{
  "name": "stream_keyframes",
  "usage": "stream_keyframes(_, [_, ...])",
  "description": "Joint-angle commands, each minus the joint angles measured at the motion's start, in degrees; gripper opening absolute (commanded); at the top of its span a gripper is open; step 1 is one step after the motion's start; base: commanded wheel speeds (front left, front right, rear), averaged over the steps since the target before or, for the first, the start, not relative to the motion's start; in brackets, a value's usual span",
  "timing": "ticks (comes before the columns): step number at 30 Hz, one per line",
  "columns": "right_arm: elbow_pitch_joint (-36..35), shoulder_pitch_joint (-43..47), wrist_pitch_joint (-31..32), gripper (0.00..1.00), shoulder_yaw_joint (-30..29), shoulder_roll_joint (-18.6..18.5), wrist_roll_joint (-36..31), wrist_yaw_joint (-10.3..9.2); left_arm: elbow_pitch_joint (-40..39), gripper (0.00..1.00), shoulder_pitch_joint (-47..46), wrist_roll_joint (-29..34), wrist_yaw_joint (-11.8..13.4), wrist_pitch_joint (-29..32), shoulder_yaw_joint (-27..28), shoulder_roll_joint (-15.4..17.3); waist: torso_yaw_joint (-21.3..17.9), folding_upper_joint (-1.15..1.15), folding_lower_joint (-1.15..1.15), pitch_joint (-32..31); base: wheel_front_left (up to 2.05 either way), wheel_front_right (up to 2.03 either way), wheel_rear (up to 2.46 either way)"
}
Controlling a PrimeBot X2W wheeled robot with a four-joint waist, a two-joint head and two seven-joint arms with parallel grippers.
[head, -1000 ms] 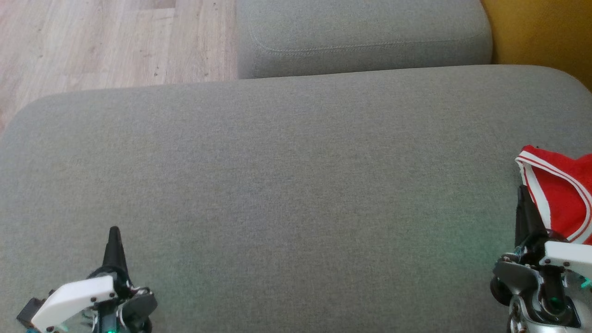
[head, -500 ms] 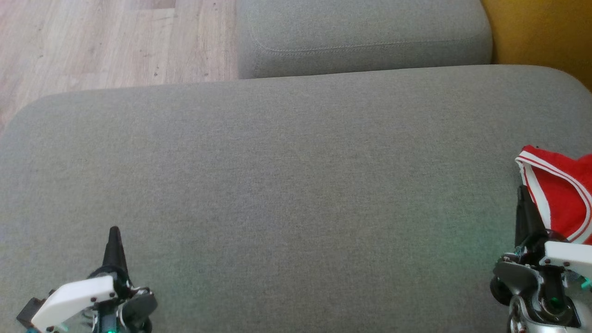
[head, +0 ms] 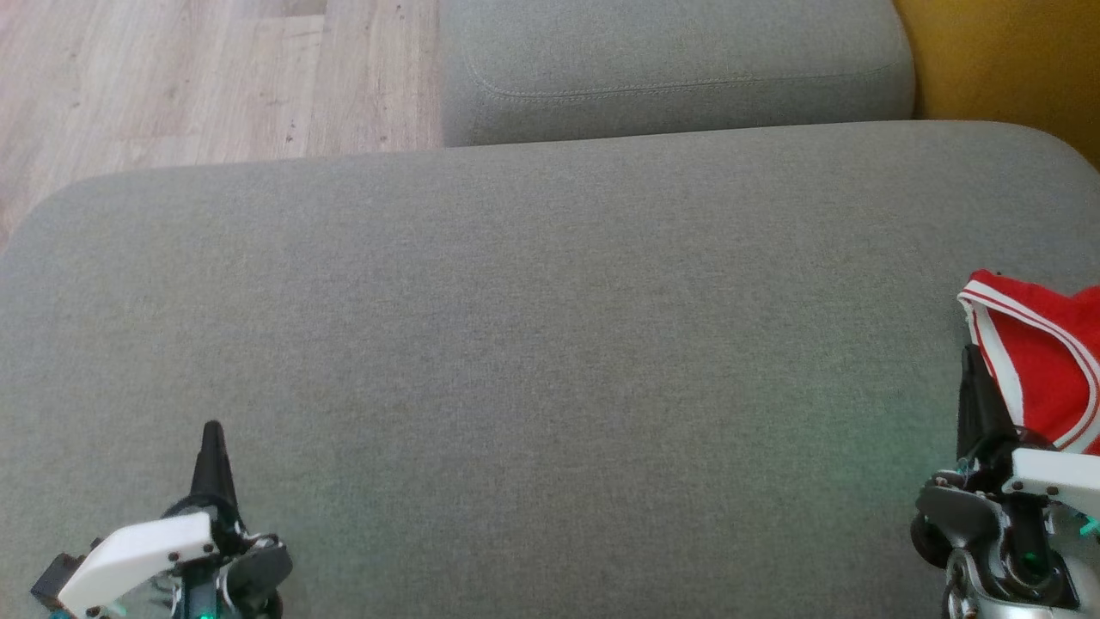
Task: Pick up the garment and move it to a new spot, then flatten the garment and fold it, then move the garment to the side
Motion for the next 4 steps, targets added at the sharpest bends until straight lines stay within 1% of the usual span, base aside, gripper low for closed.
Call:
stream_keyframes(1, [-2.21,-1.22,0.34,0.0,1.17,-0.23,0.41,-0.04,-2.14,0.0,-2.85,-0.31,-0.4,0.41,2.28,0.36,0.0,0.0,0.0,0.0,0.0,0.0,0.0])
stream_keyframes(4, [-2.21,-1.22,0.34,0.0,1.17,-0.23,0.41,-0.04,-2.14,0.0,-2.85,-0.31,-0.4,0.41,2.28,0.36,0.0,0.0,0.0,0.0,0.0,0.0,0.0])
